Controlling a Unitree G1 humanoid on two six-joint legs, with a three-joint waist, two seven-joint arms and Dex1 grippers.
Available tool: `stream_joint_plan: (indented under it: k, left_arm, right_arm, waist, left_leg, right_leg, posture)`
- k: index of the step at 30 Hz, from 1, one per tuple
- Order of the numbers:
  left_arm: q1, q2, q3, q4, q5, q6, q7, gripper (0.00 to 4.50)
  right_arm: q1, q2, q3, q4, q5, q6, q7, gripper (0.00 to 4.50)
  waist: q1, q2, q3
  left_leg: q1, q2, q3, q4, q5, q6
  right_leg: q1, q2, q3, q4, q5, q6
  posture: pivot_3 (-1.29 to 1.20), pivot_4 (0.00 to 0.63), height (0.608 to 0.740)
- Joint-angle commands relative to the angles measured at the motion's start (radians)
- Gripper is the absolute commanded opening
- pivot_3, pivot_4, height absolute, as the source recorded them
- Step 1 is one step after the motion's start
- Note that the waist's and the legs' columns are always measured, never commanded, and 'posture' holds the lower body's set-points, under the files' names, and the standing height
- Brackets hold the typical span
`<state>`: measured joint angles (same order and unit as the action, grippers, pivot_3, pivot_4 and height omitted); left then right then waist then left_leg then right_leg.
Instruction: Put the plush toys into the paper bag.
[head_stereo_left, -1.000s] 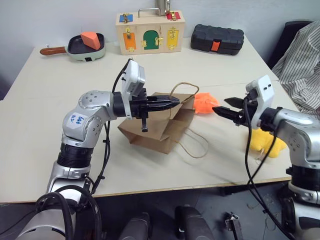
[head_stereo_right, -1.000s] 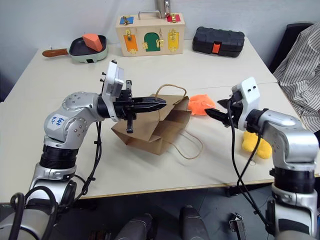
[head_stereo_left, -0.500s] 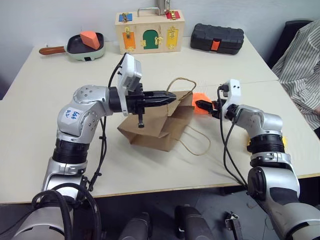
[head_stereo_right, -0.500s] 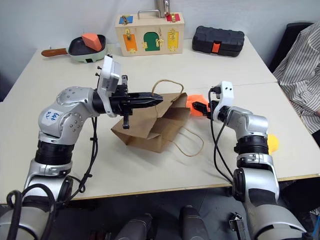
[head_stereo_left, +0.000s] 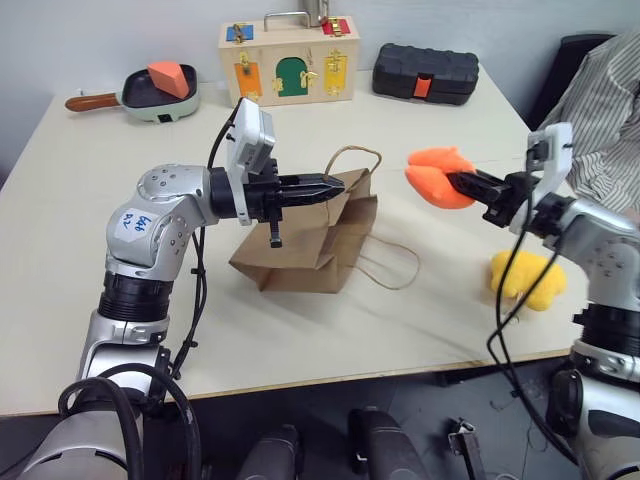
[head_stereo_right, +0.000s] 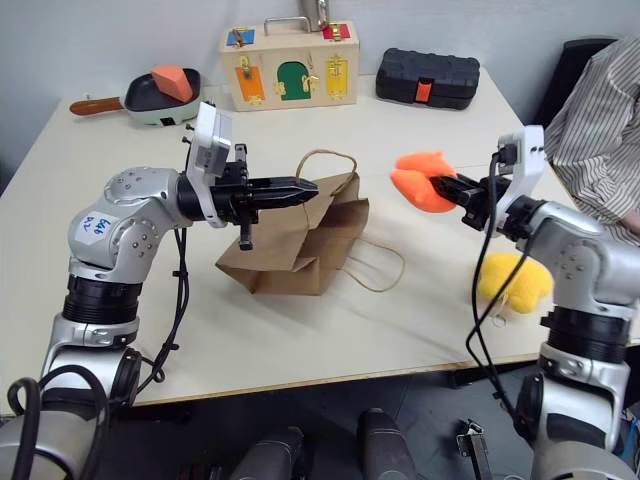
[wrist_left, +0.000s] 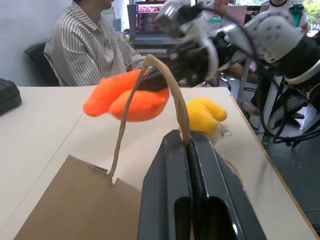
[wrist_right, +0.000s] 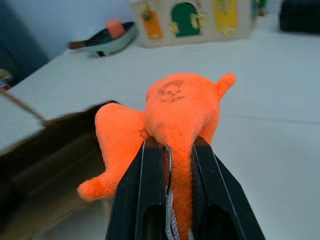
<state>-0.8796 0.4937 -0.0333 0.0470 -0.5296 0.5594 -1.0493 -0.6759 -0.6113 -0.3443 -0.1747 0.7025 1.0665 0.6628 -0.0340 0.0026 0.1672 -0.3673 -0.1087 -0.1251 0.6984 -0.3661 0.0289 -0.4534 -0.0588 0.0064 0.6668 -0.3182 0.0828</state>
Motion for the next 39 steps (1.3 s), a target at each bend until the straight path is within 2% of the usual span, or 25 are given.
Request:
stream_joint_plan:
  k: [1,5,8,14,19,24,29,33,36,37,39]
  left_arm:
    - [-0.030,-0.005,0.020,-0.009,-0.007,-0.023,-0.004,0.00]
    - [-0.046,-0.017,0.019,0.004,-0.004,-0.035,-0.007,0.00]
    - [-0.057,-0.018,0.025,0.007,-0.009,-0.036,-0.006,0.00]
    - [-0.046,-0.041,0.011,0.007,0.000,-0.054,-0.007,0.00]
    - [-0.056,-0.062,0.014,0.015,-0.003,-0.059,-0.005,0.00]
    - [-0.055,-0.055,0.024,0.010,-0.008,-0.055,-0.005,0.00]
    - [-0.041,-0.037,0.030,0.008,-0.005,-0.055,-0.007,0.00]
    - [-0.032,-0.035,0.032,0.004,-0.006,-0.053,-0.006,0.00]
    - [-0.030,-0.036,0.032,-0.001,-0.010,-0.048,-0.004,0.00]
    - [-0.030,-0.038,0.033,-0.001,-0.012,-0.046,-0.004,0.00]
    - [-0.032,-0.040,0.035,-0.001,-0.016,-0.043,-0.003,0.00]
  right_arm:
    - [0.028,0.026,0.092,-0.118,0.024,0.038,-0.041,0.16]
    - [0.039,0.075,0.232,-0.104,-0.057,-0.015,-0.084,0.16]
    - [0.033,0.073,0.383,-0.064,-0.166,-0.125,-0.052,0.16]
    - [-0.097,0.162,0.531,0.044,-0.240,-0.211,0.004,0.16]
    - [-0.175,0.272,0.621,0.236,-0.330,-0.306,0.023,0.16]
    - [-0.180,0.346,0.639,0.366,-0.383,-0.372,0.042,0.16]
    - [-0.165,0.361,0.548,0.288,-0.293,-0.269,0.065,1.84]
    - [-0.148,0.314,0.470,0.146,-0.215,-0.151,0.062,3.21]
    - [-0.109,0.242,0.360,-0.004,-0.121,-0.030,0.050,4.28]
    - [-0.089,0.209,0.306,-0.057,-0.089,0.014,0.035,4.48]
    - [-0.057,0.155,0.226,-0.134,-0.049,0.075,0.005,4.48]
  waist:
    - [0.005,0.000,0.000]
    - [0.011,0.000,0.000]
    - [0.016,0.000,0.000]
    - [0.006,0.000,0.000]
    - [0.002,0.000,0.000]
    - [-0.003,0.000,0.000]
    - [-0.006,0.000,0.000]
    - [-0.004,0.000,0.000]
    - [0.003,0.000,0.000]
    - [0.006,0.000,0.000]
    - [0.009,0.000,0.000]
  left_leg:
    - [0.000,0.000,0.000,0.000,0.000,0.000]
    - [-0.001,-0.002,0.000,0.002,0.000,0.000]
    - [-0.001,-0.002,0.000,0.002,0.000,0.000]
    - [-0.002,-0.002,0.000,0.001,0.000,0.000]
    - [-0.002,-0.002,0.002,0.002,0.000,0.000]
    - [-0.002,-0.002,0.003,0.003,0.000,0.000]
    - [-0.002,-0.002,0.003,0.003,0.000,0.000]
    - [-0.003,-0.002,0.003,0.003,0.000,0.000]
    - [-0.003,-0.002,0.003,0.003,0.000,0.000]
    - [-0.003,-0.002,0.003,0.003,0.000,0.000]
    - [-0.004,-0.002,0.002,0.003,0.000,0.000]
  right_leg:
    - [0.000,0.000,0.000,0.000,0.000,0.000]
    - [-0.001,-0.001,0.000,0.001,0.000,0.000]
    - [-0.001,-0.002,0.000,0.001,0.000,0.000]
    - [-0.003,-0.002,0.000,0.002,0.000,0.000]
    - [-0.007,-0.002,-0.001,0.006,0.000,0.000]
    - [-0.008,-0.002,-0.001,0.007,0.000,0.000]
    - [-0.008,-0.002,-0.001,0.008,0.000,0.000]
    - [-0.009,-0.002,-0.001,0.008,0.000,0.000]
    - [-0.009,-0.002,-0.001,0.007,0.000,0.000]
    - [-0.008,-0.002,-0.001,0.007,0.000,0.000]
    - [-0.008,-0.003,-0.002,0.007,0.000,0.000]
  posture:
    - [0.00,0.150,0.740]
    - [0.00,0.150,0.740]
    - [0.00,0.150,0.740]
    - [0.00,0.150,0.740]
    - [0.00,0.150,0.740]
    - [0.00,0.150,0.740]
    - [0.00,0.150,0.740]
    - [0.00,0.150,0.740]
    - [0.00,0.150,0.740]
    - [0.00,0.150,0.740]
    - [0.00,0.150,0.740]
